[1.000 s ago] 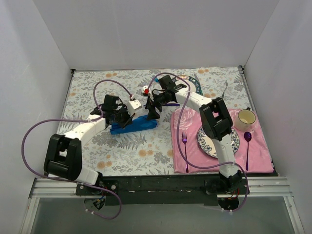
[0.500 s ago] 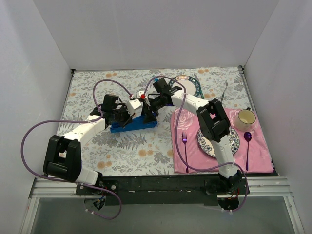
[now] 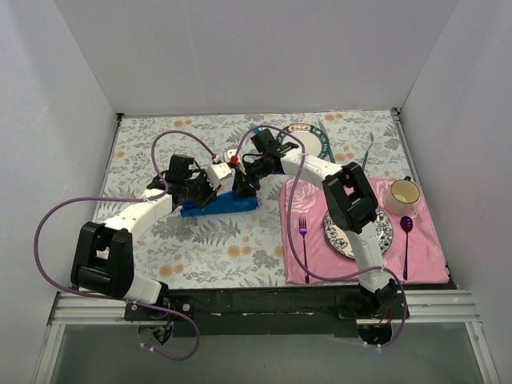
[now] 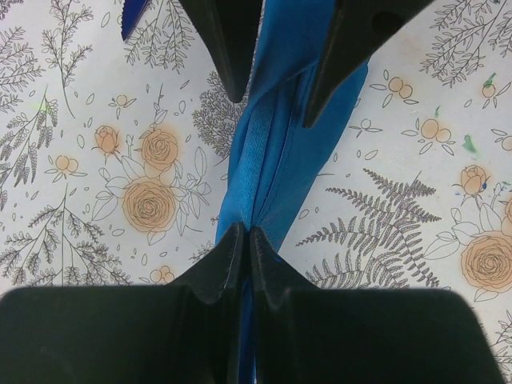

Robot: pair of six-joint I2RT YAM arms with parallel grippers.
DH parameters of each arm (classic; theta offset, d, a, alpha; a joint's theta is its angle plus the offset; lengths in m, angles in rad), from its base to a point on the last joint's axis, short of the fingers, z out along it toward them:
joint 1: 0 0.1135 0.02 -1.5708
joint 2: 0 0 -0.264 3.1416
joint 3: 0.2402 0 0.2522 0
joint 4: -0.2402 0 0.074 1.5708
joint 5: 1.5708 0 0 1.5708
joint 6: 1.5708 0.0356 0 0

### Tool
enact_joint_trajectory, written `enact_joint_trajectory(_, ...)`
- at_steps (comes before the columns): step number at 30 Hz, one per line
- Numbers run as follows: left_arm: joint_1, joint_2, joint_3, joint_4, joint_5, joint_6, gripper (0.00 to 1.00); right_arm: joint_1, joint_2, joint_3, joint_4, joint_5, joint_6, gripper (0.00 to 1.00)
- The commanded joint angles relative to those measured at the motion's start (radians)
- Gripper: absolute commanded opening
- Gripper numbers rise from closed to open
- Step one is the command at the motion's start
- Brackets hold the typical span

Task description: Fold the napkin into a case and place the utensils inside

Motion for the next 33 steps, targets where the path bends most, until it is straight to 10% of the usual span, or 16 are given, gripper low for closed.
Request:
enact_joint_trajectory(1,-0.004,-0.044,0.008,0.033,0.009,0.003,0.0,0.023,-0.024,-0.013,0.014,-0.016,0.008,0.52)
enact_joint_trajectory(6,-0.006,-0.049,0.002,0.036,0.012,0.002,0.0,0.023,-0.033,-0.045,0.019,-0.019,-0.015,0.48)
enact_joint_trajectory(15,-0.004,-0.054,0.002,0.034,0.008,-0.003,0.0,0.023,-0.031,-0.037,0.024,0.019,-0.015,0.04)
enact_joint_trajectory(19,-0.001,-0.06,0.01,0.017,-0.014,-0.028,0.0,0.023,-0.053,-0.046,0.045,0.05,0.019,0.01)
enact_joint_trajectory(25,0.104,-0.067,0.12,-0.081,0.035,-0.144,0.42,0.02,-0.1,-0.04,0.068,0.105,0.025,0.01)
enact_joint_trajectory(33,0.267,-0.093,0.267,-0.194,0.072,-0.279,0.65,0.04,-0.137,-0.063,0.149,0.318,-0.036,0.01)
